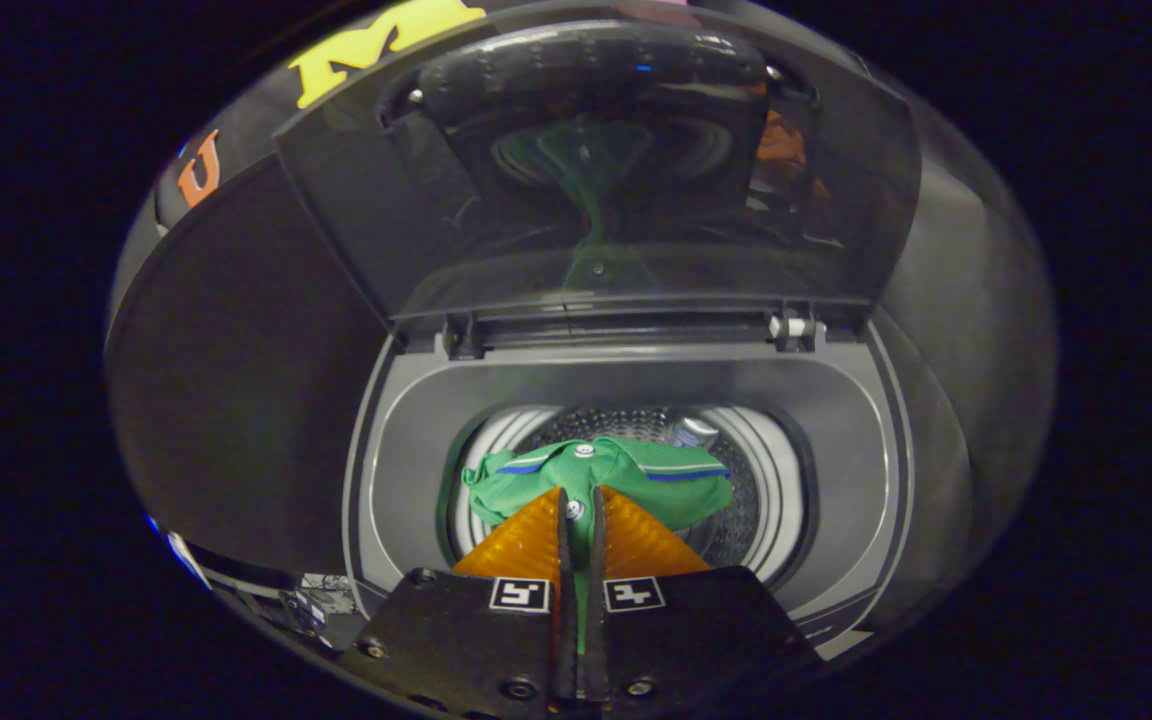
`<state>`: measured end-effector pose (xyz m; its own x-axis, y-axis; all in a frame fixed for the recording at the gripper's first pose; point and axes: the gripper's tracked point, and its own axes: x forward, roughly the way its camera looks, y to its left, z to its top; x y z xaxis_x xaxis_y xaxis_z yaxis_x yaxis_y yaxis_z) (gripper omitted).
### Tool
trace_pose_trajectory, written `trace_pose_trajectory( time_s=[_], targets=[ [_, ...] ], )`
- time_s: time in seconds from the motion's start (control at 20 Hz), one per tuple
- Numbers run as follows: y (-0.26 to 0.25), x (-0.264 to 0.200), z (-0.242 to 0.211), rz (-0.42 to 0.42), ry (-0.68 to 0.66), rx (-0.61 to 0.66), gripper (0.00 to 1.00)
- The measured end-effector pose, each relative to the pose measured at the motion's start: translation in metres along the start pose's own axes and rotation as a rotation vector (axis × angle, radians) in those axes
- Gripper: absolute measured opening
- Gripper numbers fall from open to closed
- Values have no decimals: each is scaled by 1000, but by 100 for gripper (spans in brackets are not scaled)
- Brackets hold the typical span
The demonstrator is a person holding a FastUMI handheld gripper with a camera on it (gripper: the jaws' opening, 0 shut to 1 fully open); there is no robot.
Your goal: Put the clothes into the washing machine and then close the washing machine lid.
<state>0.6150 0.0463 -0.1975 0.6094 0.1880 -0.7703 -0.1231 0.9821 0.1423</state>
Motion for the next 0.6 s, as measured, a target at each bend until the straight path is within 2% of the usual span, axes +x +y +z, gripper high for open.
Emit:
trace_pose_trajectory(
  time_s=[0.3,0.6],
  targets=[
    [-8,19,-22,-54,107,48,7],
    [-6,16,-34,-71,133,42,9]
  ],
)
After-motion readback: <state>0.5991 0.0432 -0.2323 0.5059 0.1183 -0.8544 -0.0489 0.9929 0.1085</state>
